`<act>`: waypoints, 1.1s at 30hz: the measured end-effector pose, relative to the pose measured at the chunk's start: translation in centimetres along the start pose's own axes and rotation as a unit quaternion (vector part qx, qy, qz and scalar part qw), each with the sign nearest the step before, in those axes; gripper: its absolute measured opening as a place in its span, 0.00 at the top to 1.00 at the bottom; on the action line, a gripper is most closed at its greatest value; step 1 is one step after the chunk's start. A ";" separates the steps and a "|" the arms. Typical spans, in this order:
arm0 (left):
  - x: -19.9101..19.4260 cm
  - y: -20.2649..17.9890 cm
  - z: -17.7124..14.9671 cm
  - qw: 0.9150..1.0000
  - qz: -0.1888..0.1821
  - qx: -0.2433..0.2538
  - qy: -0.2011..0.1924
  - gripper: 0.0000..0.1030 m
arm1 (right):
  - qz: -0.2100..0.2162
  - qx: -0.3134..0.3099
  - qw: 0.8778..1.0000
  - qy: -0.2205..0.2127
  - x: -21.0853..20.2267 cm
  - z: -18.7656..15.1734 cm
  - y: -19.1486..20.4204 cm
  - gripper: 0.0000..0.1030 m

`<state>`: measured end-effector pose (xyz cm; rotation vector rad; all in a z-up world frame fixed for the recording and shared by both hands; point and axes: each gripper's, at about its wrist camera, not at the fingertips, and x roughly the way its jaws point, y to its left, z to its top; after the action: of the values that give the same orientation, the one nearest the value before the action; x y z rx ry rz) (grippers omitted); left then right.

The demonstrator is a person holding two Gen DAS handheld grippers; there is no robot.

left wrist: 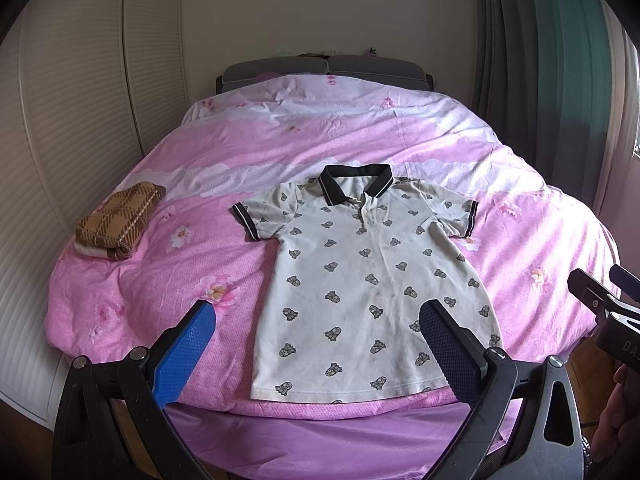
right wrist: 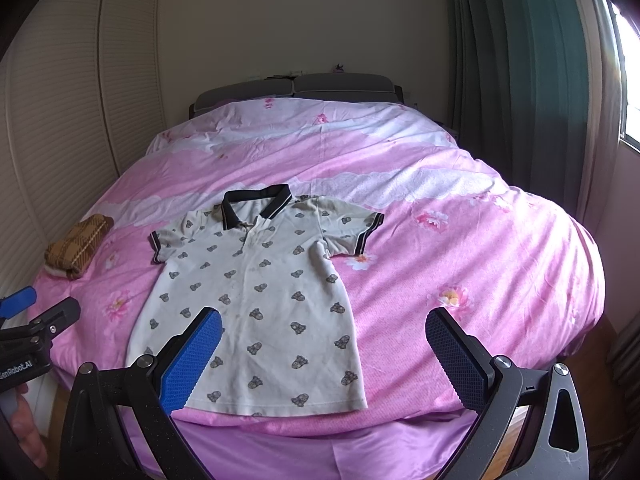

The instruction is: Fold small clothes

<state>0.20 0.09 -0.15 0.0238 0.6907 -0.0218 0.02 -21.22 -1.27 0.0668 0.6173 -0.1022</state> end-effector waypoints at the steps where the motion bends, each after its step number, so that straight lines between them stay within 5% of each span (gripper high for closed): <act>1: 0.0 0.0 0.0 1.000 0.000 0.000 0.000 0.00 | 0.000 0.000 1.000 0.000 0.0 0.0 0.0 0.00; 21: 0.3 0.9 0.4 1.000 0.008 0.001 -0.001 0.00 | 0.002 -0.002 1.000 -0.002 0.1 0.3 0.2 0.00; 33: 3.5 -1.0 4.1 1.000 0.012 -0.004 0.001 0.00 | -0.004 -0.005 1.000 -0.015 2.4 3.6 -0.3 0.00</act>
<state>5.49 -1.07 0.72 0.0241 0.6917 0.0040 3.97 -22.06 0.24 0.0518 0.5878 -0.1082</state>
